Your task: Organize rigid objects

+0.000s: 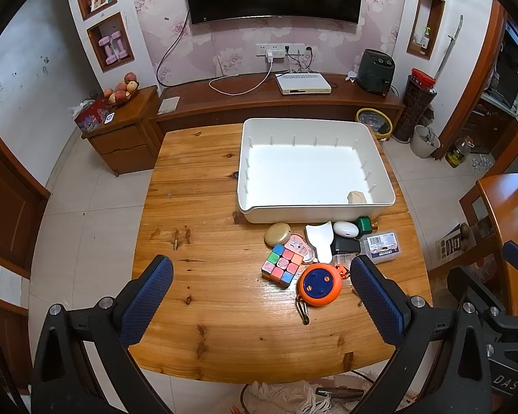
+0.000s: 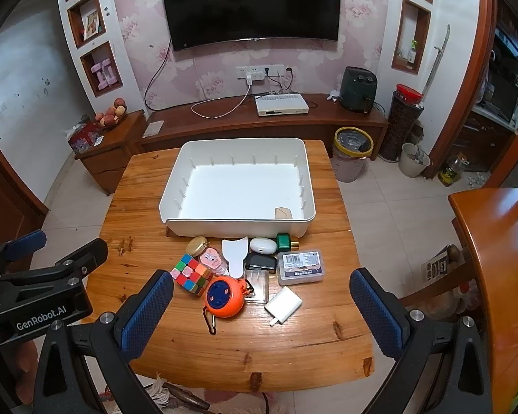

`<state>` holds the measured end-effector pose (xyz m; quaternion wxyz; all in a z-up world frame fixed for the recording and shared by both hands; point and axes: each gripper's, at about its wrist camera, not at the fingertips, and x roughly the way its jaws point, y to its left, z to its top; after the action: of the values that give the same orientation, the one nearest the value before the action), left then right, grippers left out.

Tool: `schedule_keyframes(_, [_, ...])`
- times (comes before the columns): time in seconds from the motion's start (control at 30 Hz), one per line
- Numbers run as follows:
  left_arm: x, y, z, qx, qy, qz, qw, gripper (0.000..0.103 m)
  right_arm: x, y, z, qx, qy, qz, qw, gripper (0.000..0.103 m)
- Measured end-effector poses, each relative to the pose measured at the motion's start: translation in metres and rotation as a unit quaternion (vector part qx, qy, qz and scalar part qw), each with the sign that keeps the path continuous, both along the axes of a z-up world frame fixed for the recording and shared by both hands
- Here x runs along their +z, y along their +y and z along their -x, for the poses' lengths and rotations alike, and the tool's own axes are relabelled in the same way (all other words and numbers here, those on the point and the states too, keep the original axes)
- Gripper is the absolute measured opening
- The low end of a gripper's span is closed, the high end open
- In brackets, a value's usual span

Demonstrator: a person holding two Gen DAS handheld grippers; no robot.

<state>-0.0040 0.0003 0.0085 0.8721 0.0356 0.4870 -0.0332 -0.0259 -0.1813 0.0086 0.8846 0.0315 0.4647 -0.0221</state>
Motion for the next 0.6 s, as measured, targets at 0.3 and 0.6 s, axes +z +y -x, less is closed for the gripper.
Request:
schedule_keyframes(0.3, [-0.0003, -0.0005, 0.0003, -0.001, 0.000, -0.001, 1.0000, 0.102, 0.0007, 0.0008, -0.0002, 0.000, 0.000, 0.001, 1.000, 0.102])
schedule_keyframes(0.6, [-0.0003, 0.0002, 0.0006, 0.000, 0.001, 0.000, 1.0000, 0.102, -0.0001, 0.0000, 0.0007, 0.000, 0.000, 0.000, 1.000, 0.102])
